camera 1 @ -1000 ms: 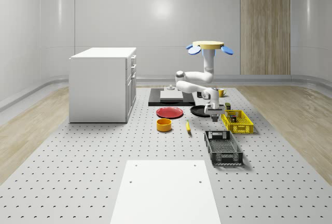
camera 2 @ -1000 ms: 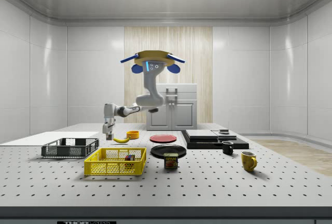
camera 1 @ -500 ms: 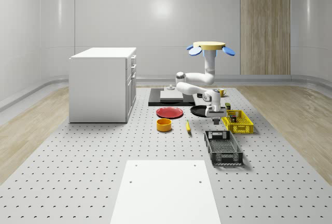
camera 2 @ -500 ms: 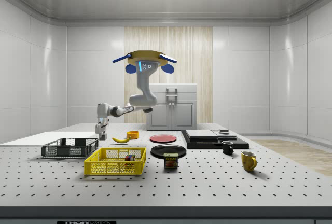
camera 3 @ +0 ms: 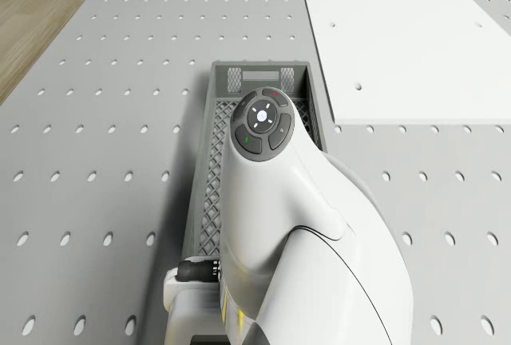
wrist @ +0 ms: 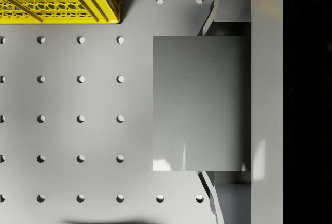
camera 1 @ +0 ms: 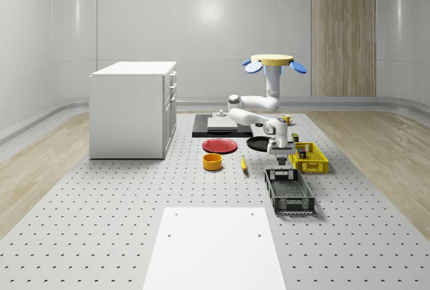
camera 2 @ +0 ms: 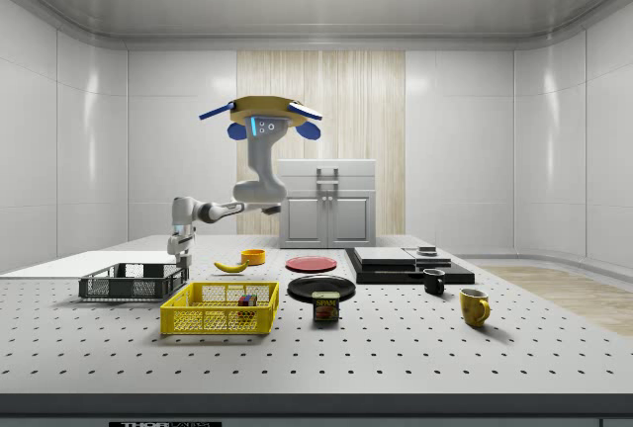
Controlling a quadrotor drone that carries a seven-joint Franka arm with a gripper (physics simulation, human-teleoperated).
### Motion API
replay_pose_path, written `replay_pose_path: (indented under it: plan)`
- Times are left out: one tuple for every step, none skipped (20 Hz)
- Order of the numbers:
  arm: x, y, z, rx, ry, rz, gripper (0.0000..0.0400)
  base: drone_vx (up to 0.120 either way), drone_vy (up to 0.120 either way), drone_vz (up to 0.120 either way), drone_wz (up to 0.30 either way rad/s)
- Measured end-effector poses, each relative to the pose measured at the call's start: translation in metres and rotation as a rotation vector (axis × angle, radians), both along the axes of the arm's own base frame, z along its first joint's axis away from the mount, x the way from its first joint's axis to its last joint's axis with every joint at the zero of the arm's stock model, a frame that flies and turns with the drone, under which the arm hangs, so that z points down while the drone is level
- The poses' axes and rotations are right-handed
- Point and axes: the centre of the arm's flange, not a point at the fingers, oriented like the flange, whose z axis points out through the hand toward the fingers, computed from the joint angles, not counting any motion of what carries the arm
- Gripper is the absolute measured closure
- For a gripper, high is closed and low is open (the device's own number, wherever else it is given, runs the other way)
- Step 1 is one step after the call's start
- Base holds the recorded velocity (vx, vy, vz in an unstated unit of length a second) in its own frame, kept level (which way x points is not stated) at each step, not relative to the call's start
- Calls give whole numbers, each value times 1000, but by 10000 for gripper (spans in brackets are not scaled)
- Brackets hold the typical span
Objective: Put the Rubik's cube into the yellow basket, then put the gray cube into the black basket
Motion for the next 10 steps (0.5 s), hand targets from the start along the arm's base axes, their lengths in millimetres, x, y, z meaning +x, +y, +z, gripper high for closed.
replay_pose_path:
  plan:
    - [0,0,0,0,0,0,150,120,0,0,0]
    - [0,0,0,0,0,0,150,120,0,0,0]
    - [0,0,0,0,0,0,150,120,0,0,0]
    - [0,0,0,0,0,0,150,120,0,0,0]
    - [0,0,0,0,0,0,150,120,0,0,0]
    - [0,0,0,0,0,0,150,120,0,0,0]
    - [0,0,0,0,0,0,150,120,0,0,0]
    - [0,0,0,0,0,0,150,120,0,0,0]
    - [0,0,0,0,0,0,150,120,0,0,0]
    - [0,0,0,0,0,0,150,120,0,0,0]
